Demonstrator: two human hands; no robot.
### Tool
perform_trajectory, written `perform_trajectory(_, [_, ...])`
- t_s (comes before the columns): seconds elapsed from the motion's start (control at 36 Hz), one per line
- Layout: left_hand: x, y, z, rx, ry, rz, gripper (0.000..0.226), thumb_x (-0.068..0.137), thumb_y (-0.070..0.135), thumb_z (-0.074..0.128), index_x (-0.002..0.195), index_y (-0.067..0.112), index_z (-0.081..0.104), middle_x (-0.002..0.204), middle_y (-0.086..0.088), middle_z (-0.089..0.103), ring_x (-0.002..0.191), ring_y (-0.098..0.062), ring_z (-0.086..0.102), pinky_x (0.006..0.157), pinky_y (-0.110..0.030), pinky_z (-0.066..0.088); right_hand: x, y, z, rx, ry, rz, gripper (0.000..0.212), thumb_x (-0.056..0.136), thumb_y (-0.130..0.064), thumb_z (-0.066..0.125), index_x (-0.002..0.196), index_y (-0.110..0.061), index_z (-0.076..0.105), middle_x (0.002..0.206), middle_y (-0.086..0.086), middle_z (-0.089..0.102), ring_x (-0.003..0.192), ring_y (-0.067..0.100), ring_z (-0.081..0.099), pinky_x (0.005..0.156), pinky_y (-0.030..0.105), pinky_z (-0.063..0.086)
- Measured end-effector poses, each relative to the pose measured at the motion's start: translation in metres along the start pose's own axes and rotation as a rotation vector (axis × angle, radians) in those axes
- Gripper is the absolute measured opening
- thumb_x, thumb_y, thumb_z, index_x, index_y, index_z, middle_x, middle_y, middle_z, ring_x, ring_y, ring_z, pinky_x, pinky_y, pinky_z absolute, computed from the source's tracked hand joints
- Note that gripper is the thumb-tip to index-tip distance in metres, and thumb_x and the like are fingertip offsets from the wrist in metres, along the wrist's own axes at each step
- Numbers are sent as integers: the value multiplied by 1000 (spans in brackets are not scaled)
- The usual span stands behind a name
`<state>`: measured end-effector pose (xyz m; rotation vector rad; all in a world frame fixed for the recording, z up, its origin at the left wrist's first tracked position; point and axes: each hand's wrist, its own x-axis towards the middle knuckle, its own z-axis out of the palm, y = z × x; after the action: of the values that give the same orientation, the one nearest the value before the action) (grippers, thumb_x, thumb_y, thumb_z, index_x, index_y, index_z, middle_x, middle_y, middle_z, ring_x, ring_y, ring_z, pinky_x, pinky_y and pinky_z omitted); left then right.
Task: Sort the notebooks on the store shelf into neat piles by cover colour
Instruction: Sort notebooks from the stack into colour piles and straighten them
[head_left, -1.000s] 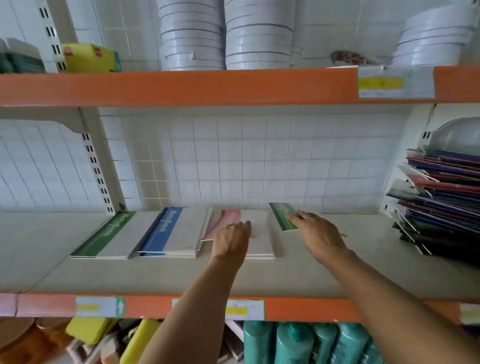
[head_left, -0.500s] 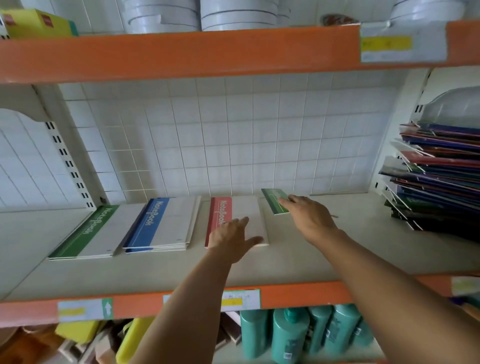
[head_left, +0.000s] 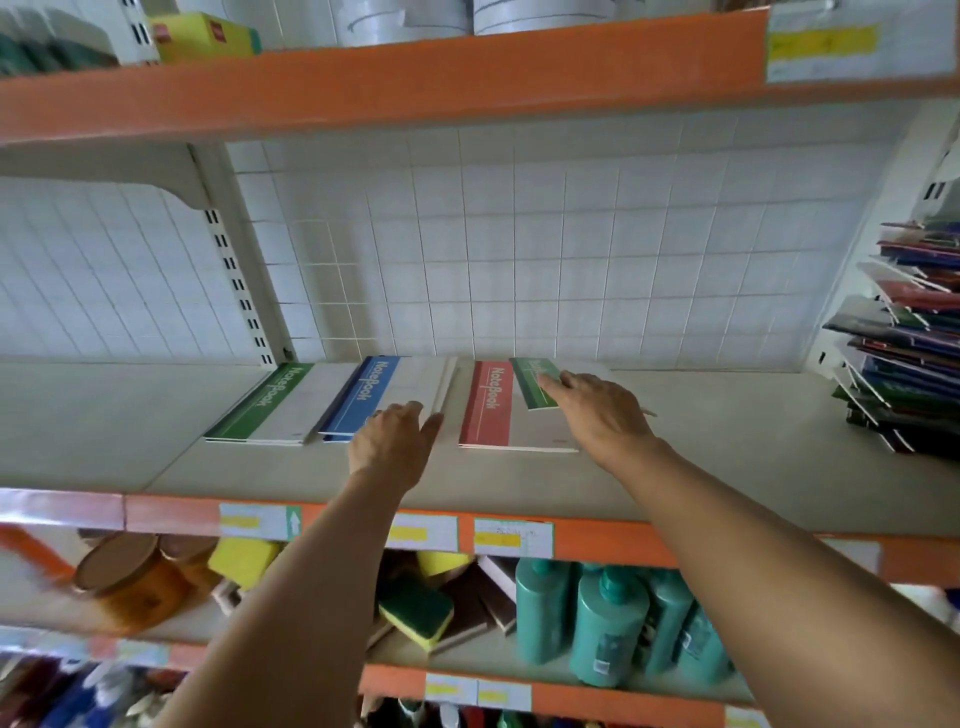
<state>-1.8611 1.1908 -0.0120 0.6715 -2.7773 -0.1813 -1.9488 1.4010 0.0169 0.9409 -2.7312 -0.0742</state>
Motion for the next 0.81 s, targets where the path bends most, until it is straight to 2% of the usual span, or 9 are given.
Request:
perform_trajectory(0.08, [-3, -24, -10, 7, 23, -48, 46, 100, 50, 32, 123, 19, 57, 121, -9, 61, 111, -31, 56, 82, -39, 45, 4, -17, -2, -25, 24, -31, 64, 91, 0, 42, 149, -18, 22, 136, 10, 48, 120, 29, 49, 91, 36, 43])
perform_trajectory(0.28, [-11, -90, -25, 18, 41, -85, 43, 99, 47, 33, 115, 17, 60, 114, -10, 63, 107, -30, 56, 80, -38, 44, 25, -74, -4, -95, 102, -88, 57, 93, -3, 36, 148, -15, 25, 134, 9, 52, 132, 26, 37, 110, 34, 24])
perform_trajectory(0.44, [-15, -158, -43, 51, 28, -91, 45, 100, 50, 32, 125, 22, 58, 123, -6, 61, 113, -27, 56, 85, -36, 45, 41, -141, -9, -28, 63, -86, 63, 92, 0, 39, 150, -16, 21, 138, 9, 46, 125, 27, 43, 97, 34, 38])
perform_trajectory(0.56, [-11, -208, -53, 76, 38, -91, 45, 99, 50, 33, 124, 22, 59, 119, -7, 62, 111, -29, 57, 84, -37, 46, 52, -192, -12, -9, 41, -68, 65, 92, 4, 35, 151, -18, 20, 140, 11, 44, 125, 28, 45, 94, 37, 44])
perform_trajectory(0.81, [6, -277, -58, 57, 18, -50, 46, 99, 51, 31, 120, 21, 59, 116, -4, 62, 109, -26, 56, 81, -36, 47, 75, -272, -19, -5, 35, -106, 63, 93, 2, 37, 150, -18, 21, 143, 12, 40, 125, 28, 44, 92, 36, 44])
